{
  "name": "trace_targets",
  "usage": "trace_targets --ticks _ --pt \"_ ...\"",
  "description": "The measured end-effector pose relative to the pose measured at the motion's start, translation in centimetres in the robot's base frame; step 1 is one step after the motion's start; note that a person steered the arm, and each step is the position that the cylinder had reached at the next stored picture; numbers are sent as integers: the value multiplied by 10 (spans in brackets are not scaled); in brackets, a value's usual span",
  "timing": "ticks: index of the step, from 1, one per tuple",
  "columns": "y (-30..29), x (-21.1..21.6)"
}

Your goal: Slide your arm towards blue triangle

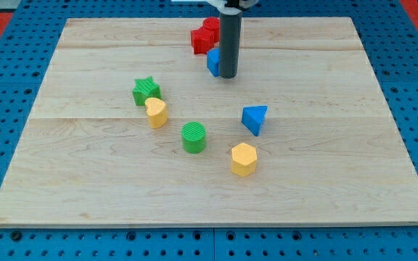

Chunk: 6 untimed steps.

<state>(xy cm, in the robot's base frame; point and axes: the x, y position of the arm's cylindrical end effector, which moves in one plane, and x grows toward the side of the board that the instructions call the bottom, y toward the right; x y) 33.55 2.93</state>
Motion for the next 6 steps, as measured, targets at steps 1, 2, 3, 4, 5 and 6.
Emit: trace_targets --ticks 1,2,3,4,5,6 --pt "-2 -16" --pt "-9 -15" --pt "53 18" --pt "76 74" --pt "98 130" --pt "90 143"
